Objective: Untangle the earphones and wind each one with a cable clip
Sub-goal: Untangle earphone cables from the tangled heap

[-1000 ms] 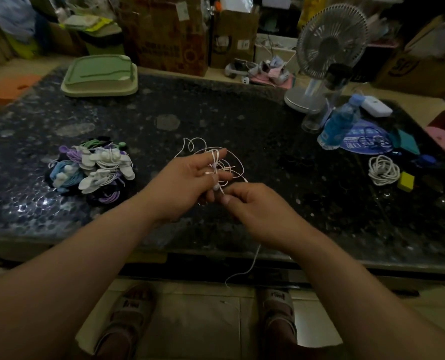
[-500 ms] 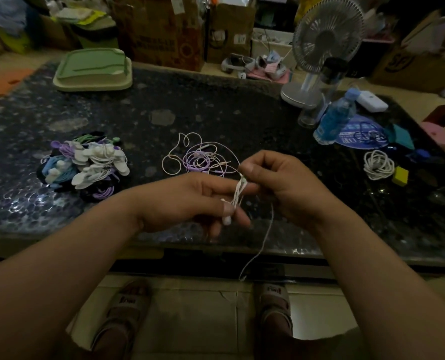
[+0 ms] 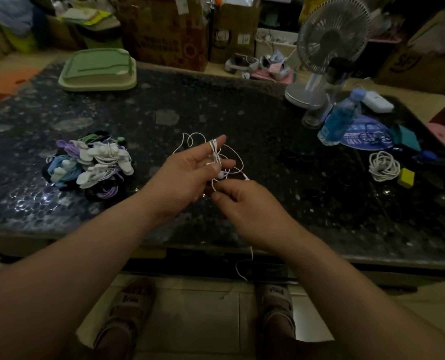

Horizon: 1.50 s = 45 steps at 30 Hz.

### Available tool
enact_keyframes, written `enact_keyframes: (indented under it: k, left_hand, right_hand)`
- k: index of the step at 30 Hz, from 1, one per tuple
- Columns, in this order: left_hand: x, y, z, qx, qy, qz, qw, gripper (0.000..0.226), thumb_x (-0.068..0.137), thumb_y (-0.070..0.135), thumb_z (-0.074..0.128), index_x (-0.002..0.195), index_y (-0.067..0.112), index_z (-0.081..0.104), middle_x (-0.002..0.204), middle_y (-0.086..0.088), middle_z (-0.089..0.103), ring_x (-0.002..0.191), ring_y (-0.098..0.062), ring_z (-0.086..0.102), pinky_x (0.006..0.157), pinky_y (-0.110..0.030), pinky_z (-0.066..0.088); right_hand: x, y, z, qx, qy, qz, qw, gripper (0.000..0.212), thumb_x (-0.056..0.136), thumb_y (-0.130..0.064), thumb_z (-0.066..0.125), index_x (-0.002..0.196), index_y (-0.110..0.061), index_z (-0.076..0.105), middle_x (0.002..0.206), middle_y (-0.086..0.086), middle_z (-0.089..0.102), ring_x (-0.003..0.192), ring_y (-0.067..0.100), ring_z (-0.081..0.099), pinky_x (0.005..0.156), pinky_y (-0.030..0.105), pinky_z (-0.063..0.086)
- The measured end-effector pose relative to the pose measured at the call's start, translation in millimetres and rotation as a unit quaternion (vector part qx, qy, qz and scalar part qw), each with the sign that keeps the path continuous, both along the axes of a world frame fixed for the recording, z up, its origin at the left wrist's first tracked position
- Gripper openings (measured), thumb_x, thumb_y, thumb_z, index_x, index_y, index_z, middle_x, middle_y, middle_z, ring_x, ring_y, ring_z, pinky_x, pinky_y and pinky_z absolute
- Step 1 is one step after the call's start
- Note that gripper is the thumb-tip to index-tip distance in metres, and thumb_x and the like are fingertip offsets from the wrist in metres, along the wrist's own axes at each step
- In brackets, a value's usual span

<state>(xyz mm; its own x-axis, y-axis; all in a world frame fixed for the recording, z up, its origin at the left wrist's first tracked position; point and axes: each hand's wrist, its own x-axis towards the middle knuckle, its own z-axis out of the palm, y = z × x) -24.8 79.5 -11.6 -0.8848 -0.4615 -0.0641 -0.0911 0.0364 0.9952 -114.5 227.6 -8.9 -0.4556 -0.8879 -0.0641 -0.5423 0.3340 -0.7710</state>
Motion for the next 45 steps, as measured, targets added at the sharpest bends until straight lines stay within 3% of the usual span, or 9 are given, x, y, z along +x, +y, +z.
enact_keyframes:
  k: [5,12,15,23,32,33,35,36,45]
  left_hand:
    - [6.2,3.5,1.1,-0.097,-0.040,-0.062,0.993,0.053,0.108,0.010,0.052,0.155,0.033,0.044,0.077,0.013,0.067,0.053,-0.003,0.048,0.052,-0.013,0.038]
    - [12.6,12.7,6.8,-0.254,-0.134,-0.245,0.926,0.021,0.109,0.017,0.053,0.125,0.016,0.067,0.087,0.012,0.068,0.061,0.007,0.057,0.061,-0.011,0.047]
    - [12.7,13.6,8.7,-0.175,-0.114,-0.253,0.944,0.020,0.110,0.017,0.051,0.117,0.014,0.070,0.099,-0.007,0.072,0.059,-0.019,0.055,0.058,-0.032,0.051]
    - [12.7,7.6,19.3,0.116,-0.015,-0.225,0.967,0.051,0.101,0.014,0.052,0.148,0.032,0.053,0.120,-0.013,0.074,0.042,-0.006,0.035,0.044,-0.014,0.032]
    - [6.8,2.3,5.6,-0.133,-0.073,-0.076,0.986,0.052,0.106,0.004,0.053,0.154,0.025,0.047,0.127,0.004,0.067,0.072,0.023,0.046,0.066,-0.022,0.014]
    - [7.5,4.5,5.7,-0.170,-0.090,-0.092,0.977,0.052,0.106,0.002,0.054,0.153,0.023,0.048,0.131,0.011,0.061,0.088,0.011,0.024,0.078,-0.017,0.017]
    - [7.6,5.5,3.5,-0.240,-0.100,-0.126,0.957,0.054,0.105,0.005,0.058,0.153,0.027,0.049,0.130,0.015,0.067,0.097,0.029,0.051,0.096,-0.014,0.049]
    - [7.6,4.3,2.3,-0.248,-0.102,-0.134,0.954,0.055,0.104,0.006,0.059,0.153,0.029,0.049,0.124,0.018,0.069,0.089,0.026,0.058,0.071,0.000,0.040]
    - [13.0,5.3,2.0,-0.296,-0.106,-0.180,0.932,0.038,0.105,0.010,0.058,0.130,0.038,0.064,0.102,0.025,0.072,0.085,0.012,0.063,0.077,-0.015,0.048]
  right_hand:
    - [-18.8,9.4,14.1,0.003,0.077,-0.052,0.996,0.015,0.101,-0.033,0.064,0.097,-0.025,0.076,0.080,-0.013,0.070,0.066,0.003,0.059,0.062,0.026,0.047]
    - [-37.2,21.0,26.7,-0.018,0.068,-0.027,0.997,0.009,0.089,-0.029,0.080,0.087,-0.023,0.073,0.081,-0.006,0.072,0.074,0.003,0.065,0.065,0.022,0.052]
    - [-45.8,25.5,30.3,-0.049,-0.027,-0.033,0.998,0.006,0.092,-0.023,0.077,0.093,-0.019,0.074,0.086,-0.002,0.075,0.080,0.006,0.069,0.069,0.018,0.054]
    - [-55.2,22.0,8.1,-0.062,-0.284,-0.099,0.952,0.018,0.103,-0.024,0.061,0.106,-0.011,0.073,0.091,0.006,0.070,0.072,0.015,0.055,0.064,0.027,0.044]
    - [-21.1,12.2,6.8,0.057,0.045,0.002,0.997,0.027,0.104,-0.031,0.060,0.084,-0.016,0.070,0.090,-0.008,0.074,0.065,0.009,0.061,0.065,0.033,0.049]
    - [-23.8,13.5,7.4,0.060,0.069,-0.004,0.996,0.027,0.103,-0.033,0.062,0.083,-0.017,0.070,0.085,-0.008,0.074,0.065,0.010,0.062,0.064,0.033,0.048]
    - [-29.9,15.7,8.5,0.076,0.101,-0.012,0.992,0.024,0.099,-0.037,0.065,0.082,-0.022,0.071,0.074,-0.006,0.068,0.066,0.008,0.062,0.062,0.032,0.048]
    - [-32.5,16.6,9.2,0.086,0.110,-0.011,0.990,0.022,0.098,-0.039,0.066,0.082,-0.024,0.072,0.072,-0.007,0.067,0.066,0.006,0.061,0.061,0.031,0.047]
    - [-27.8,17.1,14.2,0.043,0.105,0.019,0.993,0.014,0.097,-0.030,0.068,0.084,-0.026,0.074,0.074,-0.011,0.067,0.070,0.001,0.062,0.062,0.021,0.046]
